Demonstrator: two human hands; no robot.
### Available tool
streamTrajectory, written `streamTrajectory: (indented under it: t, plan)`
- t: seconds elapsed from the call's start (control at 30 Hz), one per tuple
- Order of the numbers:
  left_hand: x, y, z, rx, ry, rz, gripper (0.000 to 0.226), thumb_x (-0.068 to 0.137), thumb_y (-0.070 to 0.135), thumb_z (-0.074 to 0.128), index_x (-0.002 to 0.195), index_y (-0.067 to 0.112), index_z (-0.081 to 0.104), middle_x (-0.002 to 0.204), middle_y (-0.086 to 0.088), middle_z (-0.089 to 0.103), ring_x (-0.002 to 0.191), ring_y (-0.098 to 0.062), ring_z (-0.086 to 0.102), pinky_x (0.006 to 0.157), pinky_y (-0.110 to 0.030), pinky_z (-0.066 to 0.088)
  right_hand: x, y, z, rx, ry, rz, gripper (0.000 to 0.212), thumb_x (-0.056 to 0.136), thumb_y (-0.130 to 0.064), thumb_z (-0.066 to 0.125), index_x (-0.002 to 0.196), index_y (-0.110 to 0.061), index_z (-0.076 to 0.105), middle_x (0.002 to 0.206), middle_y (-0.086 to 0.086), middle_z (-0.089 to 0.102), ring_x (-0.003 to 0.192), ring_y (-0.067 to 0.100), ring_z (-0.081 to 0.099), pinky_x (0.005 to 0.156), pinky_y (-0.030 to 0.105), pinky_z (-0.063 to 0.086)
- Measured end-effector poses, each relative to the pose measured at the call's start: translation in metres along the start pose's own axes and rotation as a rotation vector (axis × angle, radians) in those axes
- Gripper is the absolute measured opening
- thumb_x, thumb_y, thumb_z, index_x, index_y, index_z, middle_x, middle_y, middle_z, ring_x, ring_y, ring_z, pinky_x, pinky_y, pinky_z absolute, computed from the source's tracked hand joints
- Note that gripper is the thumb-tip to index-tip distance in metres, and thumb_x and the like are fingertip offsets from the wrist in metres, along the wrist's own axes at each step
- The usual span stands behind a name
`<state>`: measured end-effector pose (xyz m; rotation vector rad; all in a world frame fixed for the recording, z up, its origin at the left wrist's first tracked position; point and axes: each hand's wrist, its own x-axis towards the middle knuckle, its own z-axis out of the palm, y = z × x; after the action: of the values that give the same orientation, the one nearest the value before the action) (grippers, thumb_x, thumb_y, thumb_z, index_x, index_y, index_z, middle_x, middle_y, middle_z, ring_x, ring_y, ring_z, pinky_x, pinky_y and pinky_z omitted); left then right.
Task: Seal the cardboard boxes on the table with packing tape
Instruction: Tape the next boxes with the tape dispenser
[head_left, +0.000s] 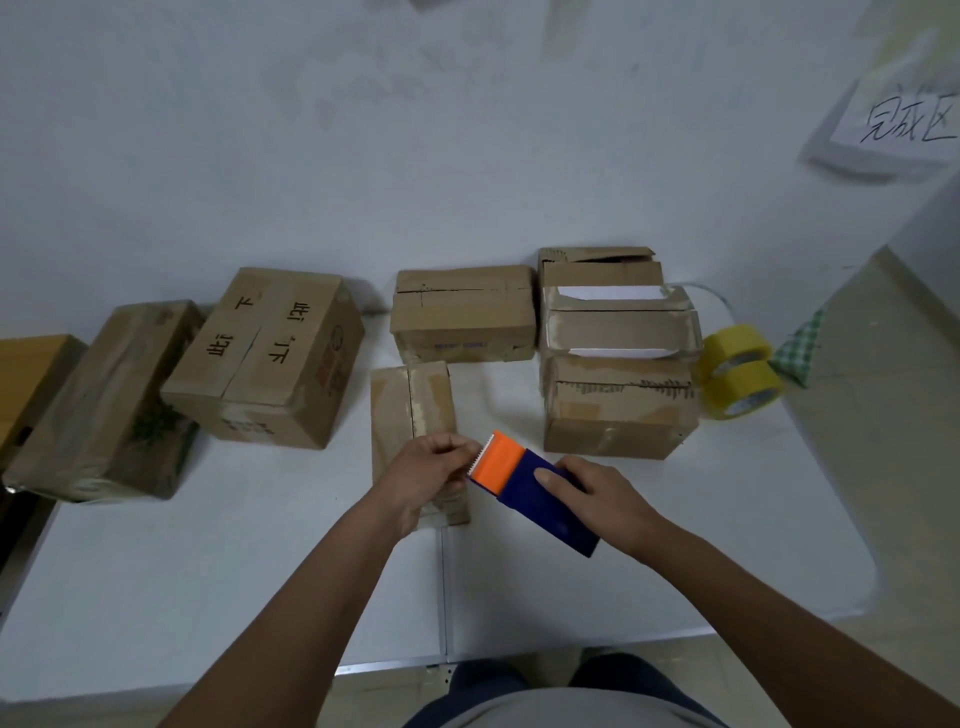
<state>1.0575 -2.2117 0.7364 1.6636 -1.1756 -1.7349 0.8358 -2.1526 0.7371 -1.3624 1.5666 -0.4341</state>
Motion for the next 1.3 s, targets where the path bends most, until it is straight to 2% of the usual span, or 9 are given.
streamTrajectory:
  t: [0.07, 0.2, 0.43, 0.53, 0.7, 0.97, 1.1, 1.23, 1.3]
  plan:
    - [-0.003, -0.003, 0.002, 0.003, 0.033, 0.032, 0.017, 0.097, 0.025, 0.063, 0.094, 0.015, 0.076, 0.092, -0.006, 0.076, 0.084, -0.016, 0.066, 0.085, -0.034, 0.056, 0.001, -0.002, -0.001, -0.048, 0.020, -0.005, 0.036, 0.096, -0.054, 0.048, 0.093, -0.020, 0.058, 0.087, -0.005, 0.067, 0.076, 0.010, 0.066, 0.068, 0.024, 0.050]
    - [-0.007, -0.007, 0.009, -0.001, 0.134, 0.095, 0.017, 0.099, 0.019, 0.059, 0.095, 0.012, 0.074, 0.088, -0.001, 0.075, 0.080, -0.008, 0.067, 0.067, -0.016, 0.052, 0.004, -0.008, -0.005, -0.130, 0.021, -0.032, 0.040, 0.093, -0.058, 0.050, 0.099, -0.020, 0.060, 0.090, -0.006, 0.069, 0.079, 0.007, 0.066, 0.071, 0.024, 0.052]
    - [-0.013, -0.010, 0.008, -0.033, 0.192, 0.117, 0.017, 0.100, 0.021, 0.058, 0.096, 0.012, 0.073, 0.090, -0.002, 0.074, 0.084, -0.010, 0.069, 0.065, -0.013, 0.051, 0.006, -0.018, -0.012, -0.229, 0.000, -0.089, 0.044, 0.093, -0.058, 0.050, 0.107, -0.017, 0.060, 0.091, -0.005, 0.067, 0.079, 0.008, 0.065, 0.063, 0.017, 0.044]
    - [-0.016, -0.009, 0.007, -0.059, 0.209, 0.117, 0.016, 0.099, 0.025, 0.060, 0.095, 0.016, 0.072, 0.091, 0.000, 0.075, 0.087, -0.010, 0.070, 0.067, -0.014, 0.051, 0.008, -0.022, -0.013, -0.248, -0.006, -0.110, 0.045, 0.093, -0.057, 0.049, 0.109, -0.017, 0.059, 0.097, -0.001, 0.068, 0.083, 0.010, 0.065, 0.067, 0.021, 0.050]
    - [-0.019, -0.008, 0.000, -0.098, 0.211, 0.117, 0.016, 0.098, 0.025, 0.061, 0.096, 0.014, 0.073, 0.090, -0.003, 0.076, 0.088, -0.014, 0.071, 0.084, -0.027, 0.054, 0.013, -0.032, -0.016, -0.343, -0.024, -0.146, 0.046, 0.092, -0.059, 0.048, 0.109, -0.017, 0.058, 0.098, 0.000, 0.067, 0.085, 0.012, 0.064, 0.072, 0.024, 0.050]
    - [-0.023, -0.021, -0.044, -0.222, 0.316, 0.146, 0.015, 0.094, 0.014, 0.066, 0.083, 0.005, 0.070, 0.071, -0.005, 0.065, 0.069, -0.014, 0.061, 0.073, -0.024, 0.053, 0.022, -0.036, -0.026, -0.426, -0.138, -0.164, 0.045, 0.092, -0.061, 0.048, 0.103, -0.019, 0.059, 0.095, -0.002, 0.066, 0.081, 0.010, 0.064, 0.065, 0.019, 0.046]
    - [-0.030, -0.042, -0.066, -0.206, 0.354, 0.103, 0.017, 0.094, 0.015, 0.065, 0.092, 0.000, 0.071, 0.078, -0.010, 0.066, 0.077, -0.019, 0.063, 0.083, -0.030, 0.053, 0.025, -0.032, -0.033, -0.532, -0.195, -0.120, 0.049, 0.091, -0.064, 0.047, 0.104, -0.018, 0.060, 0.093, -0.002, 0.066, 0.078, 0.008, 0.061, 0.064, 0.018, 0.045]
    - [-0.037, -0.058, -0.059, -0.183, 0.324, 0.050, 0.026, 0.097, 0.025, 0.063, 0.097, 0.000, 0.071, 0.094, -0.018, 0.070, 0.088, -0.023, 0.065, 0.079, -0.024, 0.054, 0.031, -0.033, -0.026, -0.578, -0.188, -0.099, 0.058, 0.091, -0.069, 0.038, 0.095, -0.016, 0.062, 0.087, 0.000, 0.066, 0.075, 0.011, 0.062, 0.064, 0.020, 0.045]
    - [-0.037, -0.059, -0.057, -0.198, 0.380, 0.057, 0.023, 0.096, 0.023, 0.064, 0.096, 0.001, 0.072, 0.090, -0.015, 0.070, 0.083, -0.019, 0.063, 0.075, -0.022, 0.053, 0.033, -0.033, -0.021, -0.589, -0.152, -0.100, 0.061, 0.091, -0.071, 0.035, 0.091, -0.016, 0.062, 0.084, 0.001, 0.066, 0.073, 0.011, 0.061, 0.063, 0.021, 0.044]
